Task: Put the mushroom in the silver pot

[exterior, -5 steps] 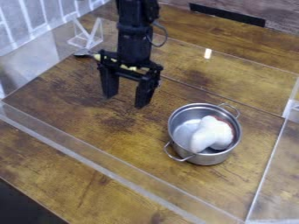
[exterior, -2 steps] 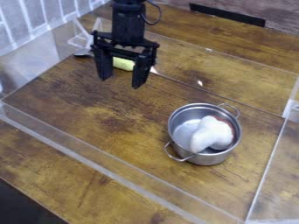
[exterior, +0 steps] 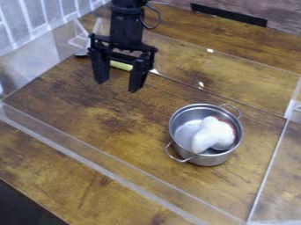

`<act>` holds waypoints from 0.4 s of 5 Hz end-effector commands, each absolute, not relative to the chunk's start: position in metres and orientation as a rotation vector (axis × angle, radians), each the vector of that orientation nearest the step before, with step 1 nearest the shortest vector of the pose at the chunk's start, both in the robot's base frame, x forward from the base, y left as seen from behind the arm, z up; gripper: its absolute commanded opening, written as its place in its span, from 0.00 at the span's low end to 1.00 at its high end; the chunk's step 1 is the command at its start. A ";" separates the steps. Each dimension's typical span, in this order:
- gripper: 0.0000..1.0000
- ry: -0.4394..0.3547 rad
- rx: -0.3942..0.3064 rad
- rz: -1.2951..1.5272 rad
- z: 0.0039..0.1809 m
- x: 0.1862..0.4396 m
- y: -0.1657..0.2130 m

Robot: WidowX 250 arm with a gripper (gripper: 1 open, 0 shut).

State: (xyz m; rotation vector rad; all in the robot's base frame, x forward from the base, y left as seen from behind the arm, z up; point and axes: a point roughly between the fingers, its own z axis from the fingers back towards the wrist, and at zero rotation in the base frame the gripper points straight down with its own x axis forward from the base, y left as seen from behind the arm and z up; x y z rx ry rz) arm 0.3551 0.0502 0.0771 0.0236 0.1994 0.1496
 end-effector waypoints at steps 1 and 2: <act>1.00 0.170 0.042 0.101 0.087 0.365 0.055; 1.00 0.188 0.041 0.146 0.080 0.374 0.064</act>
